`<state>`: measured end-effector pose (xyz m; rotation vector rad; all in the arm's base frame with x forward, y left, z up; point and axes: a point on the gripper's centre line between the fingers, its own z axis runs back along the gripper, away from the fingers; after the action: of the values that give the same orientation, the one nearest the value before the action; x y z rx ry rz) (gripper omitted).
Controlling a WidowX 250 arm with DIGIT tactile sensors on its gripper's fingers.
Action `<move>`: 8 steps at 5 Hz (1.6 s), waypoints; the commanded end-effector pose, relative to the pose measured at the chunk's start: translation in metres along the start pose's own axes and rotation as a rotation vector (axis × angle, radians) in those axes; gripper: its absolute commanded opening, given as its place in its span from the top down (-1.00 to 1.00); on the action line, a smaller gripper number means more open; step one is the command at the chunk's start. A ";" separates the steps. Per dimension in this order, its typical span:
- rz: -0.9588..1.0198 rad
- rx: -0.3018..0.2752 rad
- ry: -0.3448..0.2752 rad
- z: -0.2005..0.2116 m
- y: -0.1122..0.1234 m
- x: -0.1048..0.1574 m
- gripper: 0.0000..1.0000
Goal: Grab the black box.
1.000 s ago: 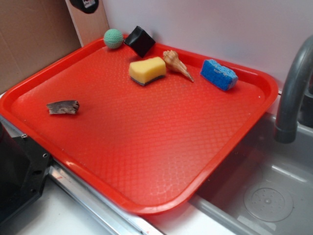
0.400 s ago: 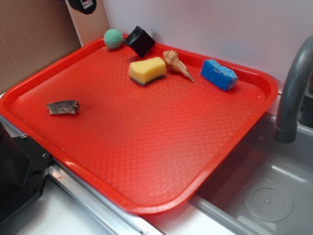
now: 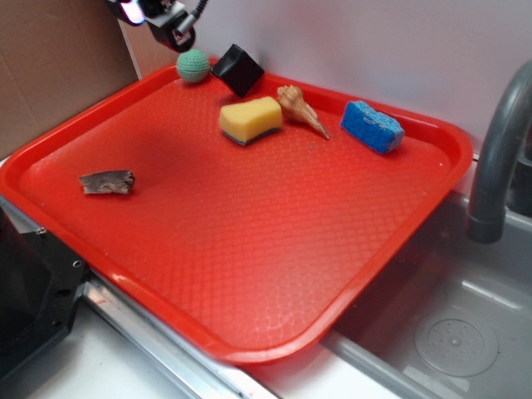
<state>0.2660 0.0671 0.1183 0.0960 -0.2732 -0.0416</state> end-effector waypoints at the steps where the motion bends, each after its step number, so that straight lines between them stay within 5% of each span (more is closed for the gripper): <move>1: -0.017 0.032 -0.095 -0.033 0.029 0.052 -1.00; 2: -0.051 -0.012 -0.124 -0.059 0.029 0.070 -1.00; 4: -0.122 -0.077 -0.058 -0.078 0.006 0.056 -1.00; 7: -0.154 -0.036 -0.040 -0.092 -0.001 0.046 -1.00; 8: -0.159 -0.020 -0.078 -0.089 0.005 0.047 1.00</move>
<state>0.3291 0.0753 0.0291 0.0774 -0.2962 -0.2157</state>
